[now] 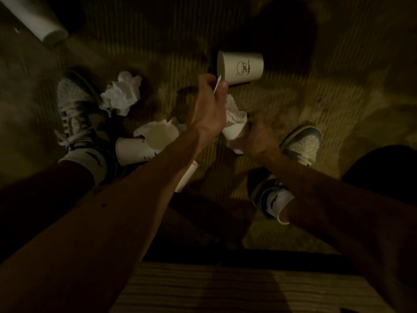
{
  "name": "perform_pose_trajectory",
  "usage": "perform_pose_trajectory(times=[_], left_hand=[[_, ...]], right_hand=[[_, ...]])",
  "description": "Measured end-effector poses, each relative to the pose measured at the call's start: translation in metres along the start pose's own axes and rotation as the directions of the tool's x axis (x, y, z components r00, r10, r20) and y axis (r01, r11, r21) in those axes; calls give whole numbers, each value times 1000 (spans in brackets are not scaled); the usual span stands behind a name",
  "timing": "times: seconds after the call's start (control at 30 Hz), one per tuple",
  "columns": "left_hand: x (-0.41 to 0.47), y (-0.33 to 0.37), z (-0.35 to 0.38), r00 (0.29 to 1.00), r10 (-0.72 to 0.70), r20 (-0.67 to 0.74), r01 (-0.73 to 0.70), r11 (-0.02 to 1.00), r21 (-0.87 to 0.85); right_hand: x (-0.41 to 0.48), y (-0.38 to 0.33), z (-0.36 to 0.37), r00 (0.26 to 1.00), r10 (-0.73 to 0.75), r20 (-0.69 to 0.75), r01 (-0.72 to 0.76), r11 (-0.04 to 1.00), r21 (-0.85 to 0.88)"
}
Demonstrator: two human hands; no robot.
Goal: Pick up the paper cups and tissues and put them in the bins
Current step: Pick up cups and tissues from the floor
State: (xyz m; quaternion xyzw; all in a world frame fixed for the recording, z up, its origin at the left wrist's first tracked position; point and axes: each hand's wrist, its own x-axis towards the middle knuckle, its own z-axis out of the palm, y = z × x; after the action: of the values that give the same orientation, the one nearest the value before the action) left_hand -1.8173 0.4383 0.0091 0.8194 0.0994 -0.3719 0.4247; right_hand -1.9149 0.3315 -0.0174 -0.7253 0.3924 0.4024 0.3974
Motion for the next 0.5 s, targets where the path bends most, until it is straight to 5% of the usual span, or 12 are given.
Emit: perform_pose_trajectory(times=[0.1, 0.17, 0.27, 0.33, 0.5], left_hand=[[8, 7, -2, 999, -18, 36, 20, 999, -51], [12, 10, -6, 998, -37, 60, 42, 996, -77], [21, 16, -16, 995, -69, 65, 74, 995, -64], [27, 18, -20, 992, -80, 100, 82, 997, -16], [47, 32, -17, 966, -132, 224, 109, 988, 112]], right_hand=[[1, 1, 1, 1000, 18, 5, -18, 999, -31], [2, -1, -13, 990, 135, -33, -122, 958, 259], [9, -10, -59, 939, 344, -14, -230, 658, 717], [15, -21, -86, 938, 345, 33, -234, 561, 794], [28, -78, -103, 989, 118, 85, -143, 686, 714]])
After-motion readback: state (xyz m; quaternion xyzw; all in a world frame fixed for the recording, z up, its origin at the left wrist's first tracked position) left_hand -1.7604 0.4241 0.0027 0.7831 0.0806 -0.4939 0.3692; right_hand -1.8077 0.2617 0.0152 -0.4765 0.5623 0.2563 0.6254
